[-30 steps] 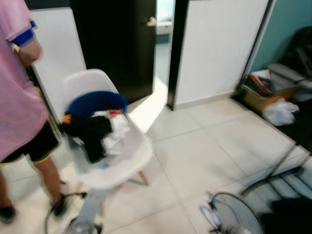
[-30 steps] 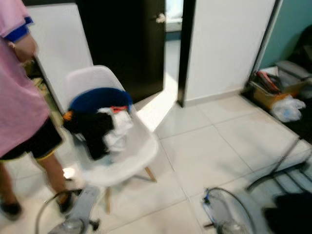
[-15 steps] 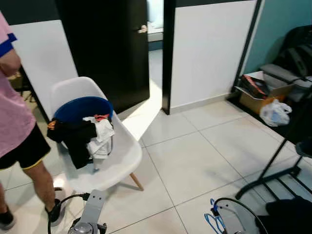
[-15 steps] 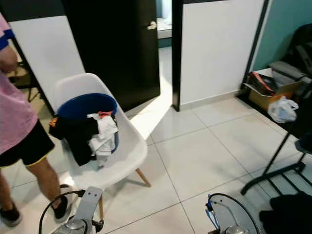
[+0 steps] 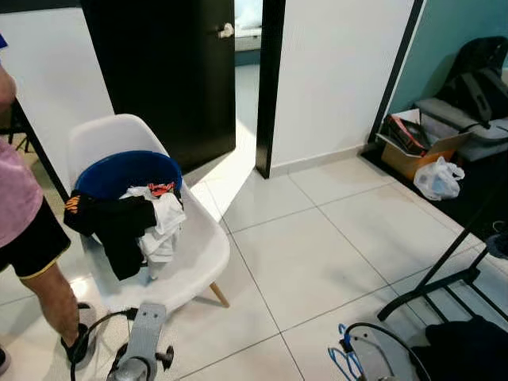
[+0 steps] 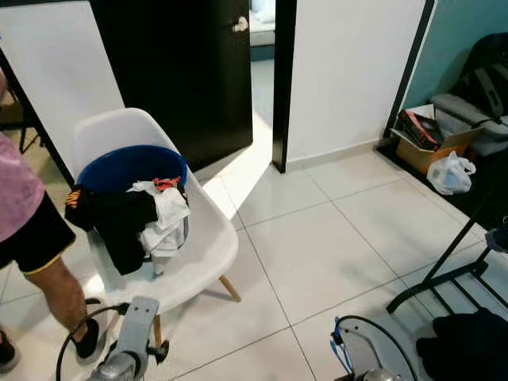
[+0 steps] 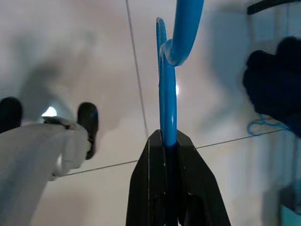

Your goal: Hang hanger

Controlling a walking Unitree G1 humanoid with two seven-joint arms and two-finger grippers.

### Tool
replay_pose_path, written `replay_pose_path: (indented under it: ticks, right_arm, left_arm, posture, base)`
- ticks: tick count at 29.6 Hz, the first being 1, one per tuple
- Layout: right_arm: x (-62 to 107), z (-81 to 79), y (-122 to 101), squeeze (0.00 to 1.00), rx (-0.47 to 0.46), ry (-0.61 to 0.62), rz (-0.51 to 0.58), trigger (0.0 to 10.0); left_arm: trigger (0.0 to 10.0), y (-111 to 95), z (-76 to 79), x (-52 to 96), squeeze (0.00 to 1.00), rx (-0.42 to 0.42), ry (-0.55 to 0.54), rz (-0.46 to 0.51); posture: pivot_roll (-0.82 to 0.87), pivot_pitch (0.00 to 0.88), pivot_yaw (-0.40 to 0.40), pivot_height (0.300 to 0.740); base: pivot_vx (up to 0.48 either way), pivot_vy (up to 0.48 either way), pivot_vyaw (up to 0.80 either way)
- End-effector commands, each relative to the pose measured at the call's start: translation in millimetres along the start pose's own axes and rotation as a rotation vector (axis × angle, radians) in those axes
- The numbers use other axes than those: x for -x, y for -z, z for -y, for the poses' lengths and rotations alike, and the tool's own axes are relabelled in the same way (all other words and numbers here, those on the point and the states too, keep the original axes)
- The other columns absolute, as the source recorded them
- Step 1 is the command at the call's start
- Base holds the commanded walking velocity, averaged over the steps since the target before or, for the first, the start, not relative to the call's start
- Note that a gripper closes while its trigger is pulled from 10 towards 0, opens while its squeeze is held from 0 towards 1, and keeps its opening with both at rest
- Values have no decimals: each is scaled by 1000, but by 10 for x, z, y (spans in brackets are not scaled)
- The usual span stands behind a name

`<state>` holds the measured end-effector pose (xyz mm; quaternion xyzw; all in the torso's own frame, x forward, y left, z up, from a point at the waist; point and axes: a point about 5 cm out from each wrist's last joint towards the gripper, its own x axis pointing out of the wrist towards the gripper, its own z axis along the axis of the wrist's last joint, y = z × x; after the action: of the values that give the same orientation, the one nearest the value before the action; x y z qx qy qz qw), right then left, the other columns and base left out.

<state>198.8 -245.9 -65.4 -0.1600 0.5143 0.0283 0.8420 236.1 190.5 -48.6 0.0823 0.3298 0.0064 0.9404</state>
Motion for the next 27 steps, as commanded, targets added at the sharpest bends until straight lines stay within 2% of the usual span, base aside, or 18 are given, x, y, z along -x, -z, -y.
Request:
replay_pose_path:
  ticks: [1,2,3,4,5,6,9,10,12,15,17,19,22,23,24,25,26,27]
  right_arm:
    - [-7,-37,-43,0,16,-4,6,10000]
    - [-6,-33,-39,0,20,0,1,10000]
    - [-6,-28,-34,0,31,1,-8,10000]
    - [-6,-28,-34,0,31,1,-8,10000]
    - [-5,-24,-24,0,39,2,-21,10000]
    - [-5,-24,-24,0,39,2,-21,10000]
    - [-5,-26,-18,0,33,0,-21,10000]
    - [-5,-26,-18,0,33,0,-21,10000]
    - [-5,-29,-23,0,34,-4,-14,10000]
    - [-5,-29,-26,0,43,-6,-13,10000]
    - [-6,-33,-26,0,42,-8,-14,10000]
    - [-6,-35,-27,0,43,-11,-16,10000]
    - [-6,-36,-27,0,44,-11,-17,10000]
    - [-6,-36,-28,0,46,-12,-19,10000]
    - [-6,-36,-28,0,46,-12,-19,10000]
    - [-6,-35,-27,0,50,-13,-22,10000]
    - [-6,-35,-27,0,50,-13,-22,10000]
    - [-6,-34,-27,0,59,-14,-29,10000]
  left_arm:
    - [10000,-214,-126,-31,0,11,-5,111]
    - [10000,-577,-253,-83,0,3,5,229]
    - [10000,-1033,-401,-94,0,-13,12,367]
    - [10000,-1033,-401,-94,0,-13,12,367]
    - [10000,-1570,-524,-16,0,-34,45,542]
    - [10000,-1570,-524,-16,0,-34,45,542]
    - [10000,-2170,-457,224,0,-146,147,772]
    - [10000,-2170,-457,224,0,-146,147,772]
    - [10000,-2476,-379,399,0,-198,186,892]
    - [10000,-2614,-337,486,0,-224,199,952]
    - [10000,-2706,-314,537,0,-285,212,975]
    - [10000,-2740,-331,532,0,-377,185,940]
    - [10000,-2742,-351,526,0,-412,172,913]
    - [10000,-2697,-410,465,0,-499,130,805]
    - [10000,-2697,-410,465,0,-499,130,805]
    - [10000,-2635,-471,423,0,-569,100,695]
    - [10000,-2635,-471,423,0,-569,100,695]
    - [10000,-2584,-545,406,0,-642,55,606]
  posture:
    - [-46,0,-27,740]
    - [-46,0,-27,740]
    - [-42,0,-31,740]
    - [-42,0,-31,740]
    - [-43,0,-30,740]
    - [-43,0,-30,740]
    - [-45,0,-28,740]
    - [-45,0,-28,740]
    - [-46,0,-28,740]
    - [-46,0,-28,740]
    - [-50,0,-29,740]
    - [-50,0,-29,740]
    - [-50,0,-29,740]
    - [-49,0,-30,740]
    - [-49,0,-30,740]
    - [-49,0,-30,740]
    - [-49,0,-30,740]
    - [-51,0,-30,740]
  base:
    - [300,0,0]
    - [322,0,0]
    - [322,0,0]
    - [322,0,0]
    - [341,0,-800]
    - [341,0,-800]
    - [358,0,-800]
    - [356,0,-800]
    - [360,0,-284]
    - [360,0,0]
    - [362,0,0]
    - [353,0,0]
    - [345,0,0]
    - [304,0,0]
    - [304,0,0]
    - [285,0,0]
    - [285,0,0]
    - [251,0,0]
